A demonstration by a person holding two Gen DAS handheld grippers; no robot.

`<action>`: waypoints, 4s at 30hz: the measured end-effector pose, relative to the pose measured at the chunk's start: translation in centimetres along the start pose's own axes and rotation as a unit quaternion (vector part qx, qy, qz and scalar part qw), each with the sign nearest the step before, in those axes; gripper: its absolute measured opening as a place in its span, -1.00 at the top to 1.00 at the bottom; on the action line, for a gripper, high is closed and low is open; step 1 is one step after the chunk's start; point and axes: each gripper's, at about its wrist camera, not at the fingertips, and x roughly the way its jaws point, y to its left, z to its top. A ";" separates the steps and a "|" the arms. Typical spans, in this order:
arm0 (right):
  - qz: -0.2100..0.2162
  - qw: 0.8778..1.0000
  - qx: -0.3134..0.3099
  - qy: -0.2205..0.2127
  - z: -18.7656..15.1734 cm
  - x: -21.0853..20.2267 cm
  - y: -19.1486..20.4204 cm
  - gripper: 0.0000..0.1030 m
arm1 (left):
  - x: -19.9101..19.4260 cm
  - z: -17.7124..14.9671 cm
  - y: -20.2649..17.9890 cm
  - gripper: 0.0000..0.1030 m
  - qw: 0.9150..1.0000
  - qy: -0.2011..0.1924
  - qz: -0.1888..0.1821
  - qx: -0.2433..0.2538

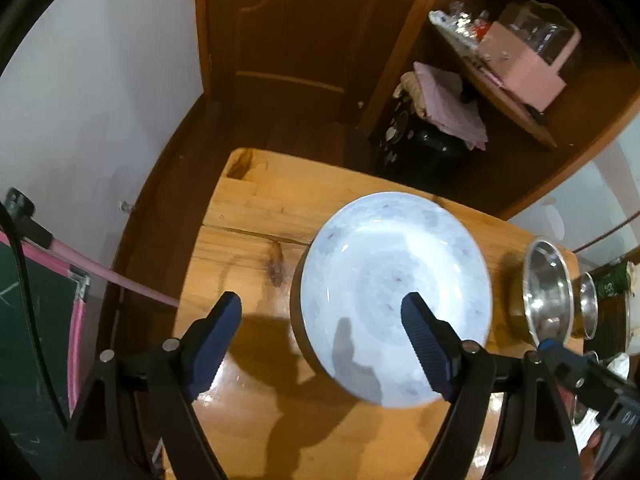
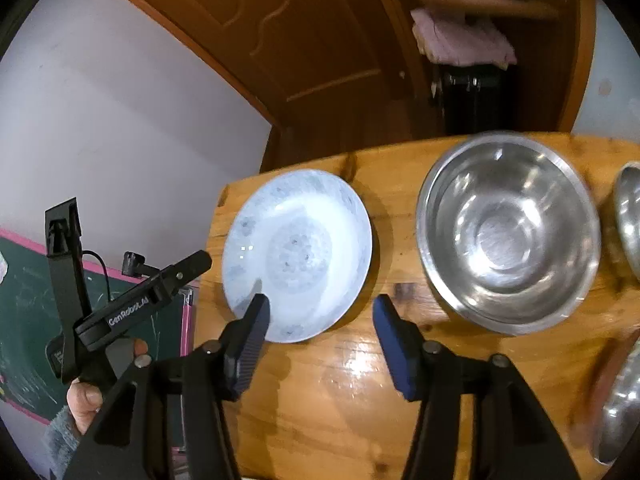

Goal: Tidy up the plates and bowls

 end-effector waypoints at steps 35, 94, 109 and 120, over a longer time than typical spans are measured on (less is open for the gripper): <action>-0.047 0.993 -0.045 0.093 -1.8 6.3 -2.2 0.79 | 5.4 -1.9 0.5 0.85 0.991 0.097 -0.068 0.055; -0.023 0.987 -0.125 0.101 -29.3 -7.8 2.5 0.79 | -16.9 -34.4 3.7 0.85 0.995 0.096 -0.033 0.013; -0.071 0.981 -0.148 0.106 -32.8 -4.8 2.5 0.78 | -13.3 -38.2 5.2 0.82 0.992 0.127 -0.021 -0.002; -0.098 0.977 -0.158 0.107 -32.9 -3.8 2.4 0.72 | -12.8 -37.6 5.3 0.82 0.992 0.124 -0.023 -0.009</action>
